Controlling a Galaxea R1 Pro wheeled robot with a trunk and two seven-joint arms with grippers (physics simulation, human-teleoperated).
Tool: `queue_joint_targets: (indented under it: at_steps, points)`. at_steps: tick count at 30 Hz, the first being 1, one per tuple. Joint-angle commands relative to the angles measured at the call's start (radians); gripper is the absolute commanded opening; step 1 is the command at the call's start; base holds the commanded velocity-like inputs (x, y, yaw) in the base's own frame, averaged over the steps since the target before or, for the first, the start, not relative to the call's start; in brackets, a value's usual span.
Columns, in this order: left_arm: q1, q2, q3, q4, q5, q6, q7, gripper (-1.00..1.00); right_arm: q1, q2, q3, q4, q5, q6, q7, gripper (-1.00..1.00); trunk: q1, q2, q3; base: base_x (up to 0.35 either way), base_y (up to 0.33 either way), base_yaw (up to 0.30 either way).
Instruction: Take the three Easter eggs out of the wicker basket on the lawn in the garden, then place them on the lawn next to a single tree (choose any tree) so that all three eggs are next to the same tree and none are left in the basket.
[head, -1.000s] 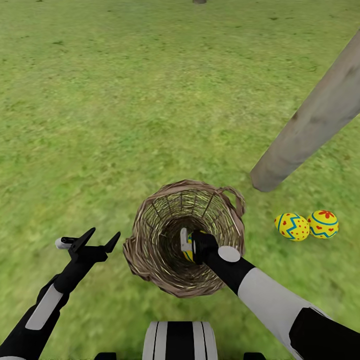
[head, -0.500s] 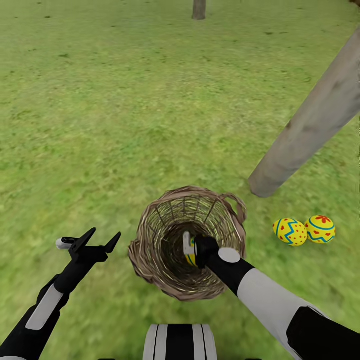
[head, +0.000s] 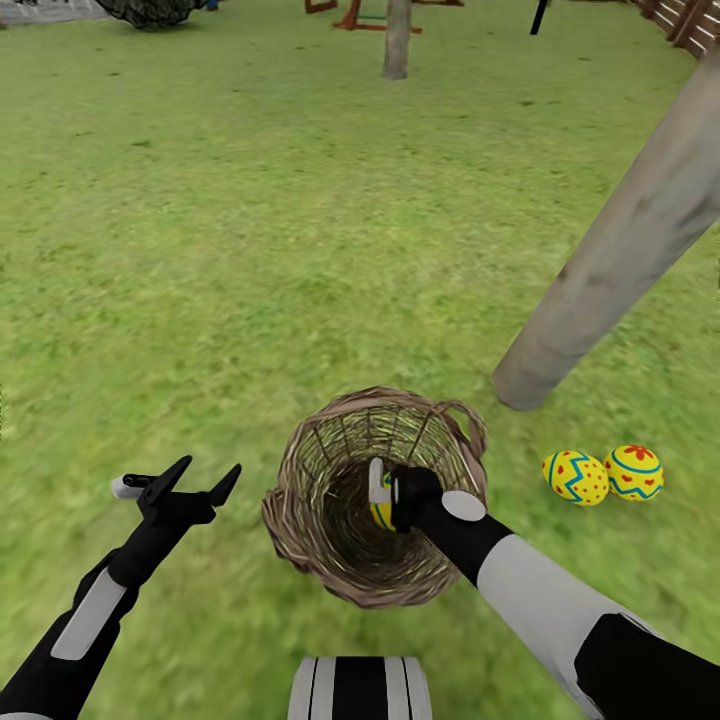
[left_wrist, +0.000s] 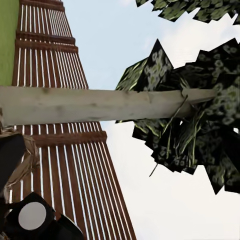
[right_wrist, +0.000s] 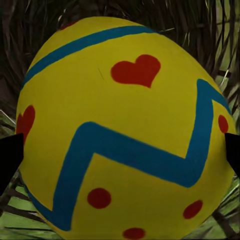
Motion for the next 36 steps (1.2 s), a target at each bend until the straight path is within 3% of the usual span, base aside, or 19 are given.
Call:
queue_joint_targets:
  at_steps: [1,4,8,13,16,17,18,21,22,23,26,27,29,33,35,36]
  points:
    - [0.000,0.001,0.000,0.000,0.004,0.009,0.000,1.00,-0.001,0.001,-0.025,-0.002,0.010,0.002,0.021,-1.00,-0.001,0.000,0.003,0.000,0.000,0.000]
    - [0.000,0.003,0.001,-0.001,0.005,0.010,-0.001,1.00,-0.001,0.004,-0.096,-0.005,0.010,0.000,0.097,-1.00,-0.002,0.001,0.015,0.000,0.000,0.000]
    - [0.000,0.007,0.002,-0.002,0.005,0.010,-0.001,1.00,-0.001,0.004,-0.106,-0.006,0.010,0.002,0.113,-1.00,-0.004,0.002,0.030,0.000,0.000,0.000]
    - [0.000,0.039,0.001,-0.003,0.005,0.010,-0.003,1.00,-0.001,0.005,-0.195,-0.018,0.007,0.002,0.120,-1.00,-0.006,0.003,0.050,0.000,0.000,0.000]
    - [0.000,0.047,0.002,-0.006,0.005,0.011,-0.002,1.00,-0.001,0.003,-0.238,-0.119,0.007,0.003,0.291,-1.00,-0.007,0.004,0.061,0.000,0.000,0.000]
    - [0.000,0.064,0.001,-0.008,0.005,0.011,-0.002,1.00,-0.001,0.002,-0.271,-0.169,0.007,0.004,0.365,-1.00,-0.008,0.004,0.065,0.000,0.000,0.000]
    - [0.000,0.076,0.001,-0.009,0.005,0.011,-0.002,1.00,-0.001,0.002,-0.311,-0.197,0.007,0.004,0.406,-1.00,-0.008,0.004,0.069,0.000,0.000,0.000]
    - [0.000,0.092,0.001,-0.012,0.005,0.013,-0.002,1.00,-0.001,0.002,-0.619,-0.237,0.005,0.003,0.640,-1.00,-0.010,0.005,0.081,0.000,0.000,0.000]
    - [0.000,0.091,0.000,-0.012,0.005,0.013,-0.001,1.00,-0.001,0.003,-0.679,-0.247,0.005,0.002,0.685,-1.00,-0.010,0.005,0.085,0.000,0.000,0.000]
    - [-0.001,0.090,0.000,-0.012,0.005,0.013,0.001,1.00,-0.001,0.003,-0.763,-0.269,0.005,0.003,0.736,-1.00,-0.010,0.005,0.088,0.000,0.000,0.000]
    - [-0.005,0.094,0.000,-0.013,0.005,0.016,0.003,1.00,-0.001,0.003,-0.935,-0.327,-0.003,0.004,0.838,-1.00,-0.012,0.006,0.100,0.000,0.000,0.000]
    - [-0.008,0.094,0.000,-0.013,0.004,0.017,0.003,1.00,0.000,0.000,-0.956,-0.331,-0.030,0.004,0.838,-1.00,-0.012,0.006,0.104,0.000,0.000,0.000]
    - [-0.013,0.095,0.000,-0.011,0.004,0.019,0.004,1.00,0.001,-0.011,-1.003,-0.334,-0.156,0.007,0.838,-1.00,-0.013,0.007,0.112,0.000,0.000,0.000]
    - [-0.014,0.094,0.000,-0.013,0.005,0.021,0.051,1.00,0.012,-0.068,-1.026,-0.330,-0.347,0.112,0.838,-1.00,-0.015,0.007,0.127,0.000,0.000,0.000]
    - [-0.015,0.091,-0.001,-0.014,0.004,0.021,0.070,1.00,0.083,-0.132,-1.027,-0.326,-0.570,0.169,0.838,-1.00,-0.016,0.008,0.135,-0.054,0.000,0.000]
    - [-0.015,0.090,-0.002,-0.014,0.004,0.020,0.073,1.00,0.116,-0.171,-1.027,-0.323,-0.658,0.205,0.838,-1.00,-0.016,0.008,0.139,-0.262,0.000,0.000]
